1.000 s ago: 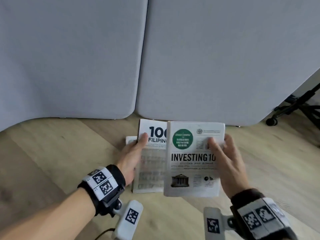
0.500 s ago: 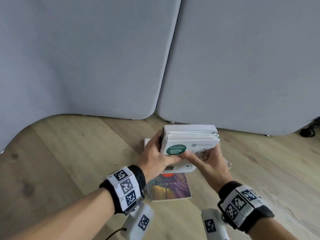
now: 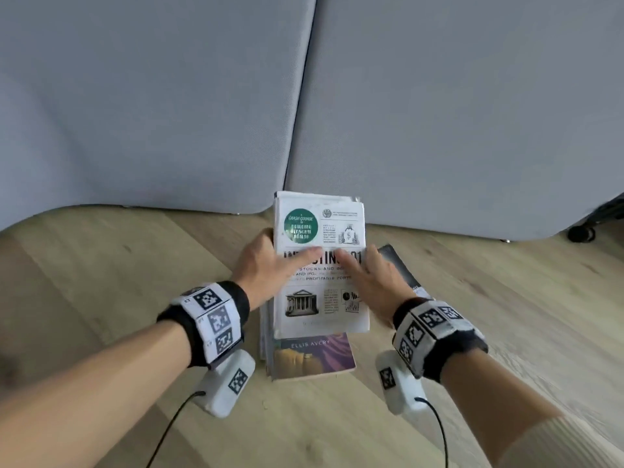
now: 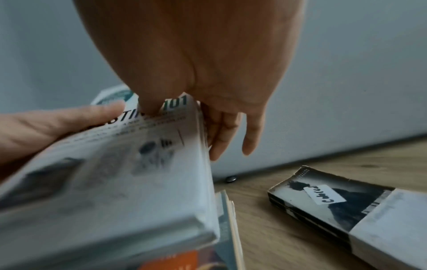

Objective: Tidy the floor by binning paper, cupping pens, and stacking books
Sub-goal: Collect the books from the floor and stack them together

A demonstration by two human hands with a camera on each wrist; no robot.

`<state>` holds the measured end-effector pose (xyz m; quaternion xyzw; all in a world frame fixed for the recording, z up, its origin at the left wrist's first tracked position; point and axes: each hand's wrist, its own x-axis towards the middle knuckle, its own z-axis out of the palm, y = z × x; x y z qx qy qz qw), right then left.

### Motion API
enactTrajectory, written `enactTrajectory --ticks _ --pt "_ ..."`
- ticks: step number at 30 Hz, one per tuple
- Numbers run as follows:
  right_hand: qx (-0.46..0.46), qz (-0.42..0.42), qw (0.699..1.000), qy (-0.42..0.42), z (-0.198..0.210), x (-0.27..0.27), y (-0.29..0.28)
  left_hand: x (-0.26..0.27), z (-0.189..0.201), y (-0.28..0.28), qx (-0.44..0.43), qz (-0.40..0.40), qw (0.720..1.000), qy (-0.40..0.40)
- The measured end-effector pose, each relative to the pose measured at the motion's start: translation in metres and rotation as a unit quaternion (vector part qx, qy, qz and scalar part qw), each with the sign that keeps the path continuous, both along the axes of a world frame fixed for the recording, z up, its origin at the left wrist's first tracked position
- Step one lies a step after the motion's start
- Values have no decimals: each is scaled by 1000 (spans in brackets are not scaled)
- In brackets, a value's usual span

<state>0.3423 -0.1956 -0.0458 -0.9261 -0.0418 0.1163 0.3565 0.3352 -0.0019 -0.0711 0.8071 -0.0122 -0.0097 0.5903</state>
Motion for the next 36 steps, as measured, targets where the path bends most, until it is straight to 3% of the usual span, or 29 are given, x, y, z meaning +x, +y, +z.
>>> enactTrajectory --ticks 3,5,7,11,14,19,23,26,28,31,33,36 --pt "-181 27 983 19 -17 10 -12 -2 -22 -3 102 47 984 139" --pt "-294 -9 955 36 -40 22 -39 -4 -48 -4 112 12 974 196" --pt "-333 -87 938 48 -59 35 -72 -7 -67 -4 45 -19 976 212" --pt "-329 -212 915 94 -84 52 -125 -6 -86 -6 -43 -28 974 222" --pt "-273 -236 920 154 -112 55 -137 -9 -84 -5 -84 -13 970 228" --pt "-216 -228 940 135 -125 63 -147 -13 -75 -4 -84 4 975 206" --pt "-220 -269 913 212 -116 59 -138 -12 -72 -3 -88 26 970 223" --pt "-181 -293 912 223 -110 55 -131 -10 -68 -3 -84 29 968 235" --pt "-184 -294 916 203 -97 53 -125 -9 -67 -3 -74 25 967 241" --pt "-188 -290 935 76 -69 47 -117 -11 -62 -6 -71 27 967 244" --pt "-96 -302 948 -8 -47 40 -110 -10 -60 -6 -62 48 965 249" --pt "170 -269 945 -70 -5 27 -89 -12 -60 -5 -61 66 962 256"
